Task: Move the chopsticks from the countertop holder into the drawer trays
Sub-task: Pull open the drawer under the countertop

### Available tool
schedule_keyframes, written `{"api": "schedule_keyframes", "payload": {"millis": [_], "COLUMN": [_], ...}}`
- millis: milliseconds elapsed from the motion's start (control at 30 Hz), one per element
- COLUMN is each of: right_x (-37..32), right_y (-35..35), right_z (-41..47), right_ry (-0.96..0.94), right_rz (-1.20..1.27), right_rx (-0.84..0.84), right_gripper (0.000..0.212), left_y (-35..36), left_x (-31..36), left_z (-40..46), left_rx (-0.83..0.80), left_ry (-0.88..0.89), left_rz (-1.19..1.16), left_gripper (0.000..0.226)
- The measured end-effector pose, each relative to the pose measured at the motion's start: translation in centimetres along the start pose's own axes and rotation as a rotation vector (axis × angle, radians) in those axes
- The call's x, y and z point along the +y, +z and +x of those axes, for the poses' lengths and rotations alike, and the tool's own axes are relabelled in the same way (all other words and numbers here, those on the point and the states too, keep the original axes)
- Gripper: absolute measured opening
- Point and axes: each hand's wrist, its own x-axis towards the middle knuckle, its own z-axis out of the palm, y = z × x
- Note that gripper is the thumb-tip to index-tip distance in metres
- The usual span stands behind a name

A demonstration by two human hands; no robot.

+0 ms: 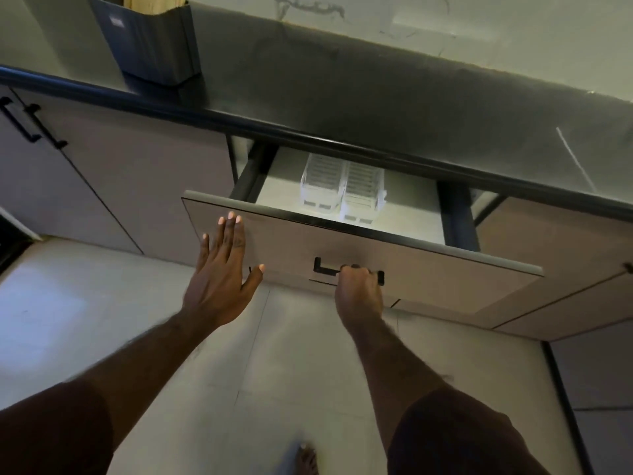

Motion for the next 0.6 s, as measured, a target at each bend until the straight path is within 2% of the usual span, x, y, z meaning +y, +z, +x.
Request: {"api": "schedule_keyframes", "payload": {"millis": [233,367,600], "right_x": [-1.1,-1.3,-1.9], "right_y": [0.4,1.1,1.9], "right_z": [-8.7,-13.6,-19.6], "right_ry": [0.148,0.181,0.209], "right_rz": [0.112,0.195,0.202], "right_rx": [-0.032,-0.044,-0.071], "right_gripper": [0.019,0.022,0.022], "left_y": [-2.0,-2.7,-3.4], "left_x": [-1.2,-1.0,-0.5], "left_z": [-8.5,-12.6,-18.2], "left_rx": [0.041,0.039,0.014], "left_ry": [0.088,0.117,0.104], "left_rz": [0.011,0.037,0.037], "left_gripper": [0.082,0.082,0.080]}}
